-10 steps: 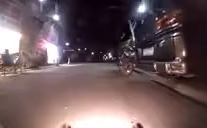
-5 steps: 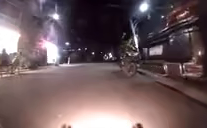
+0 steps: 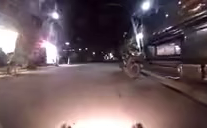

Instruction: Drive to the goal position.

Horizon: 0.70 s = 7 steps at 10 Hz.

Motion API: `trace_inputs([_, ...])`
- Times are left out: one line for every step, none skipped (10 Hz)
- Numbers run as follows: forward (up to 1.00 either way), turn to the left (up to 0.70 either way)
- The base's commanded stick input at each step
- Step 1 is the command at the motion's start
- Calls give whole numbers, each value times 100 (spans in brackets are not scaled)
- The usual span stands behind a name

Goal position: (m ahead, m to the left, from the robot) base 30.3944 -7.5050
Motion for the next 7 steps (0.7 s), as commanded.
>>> trace_inputs([60, -15])
trace_inputs([60, -15])
trace_inputs([60, -9])
trace_inputs([60, 0])
trace_inputs([60, 0])
trace_inputs([60, 0])
trace_inputs([60, 0])
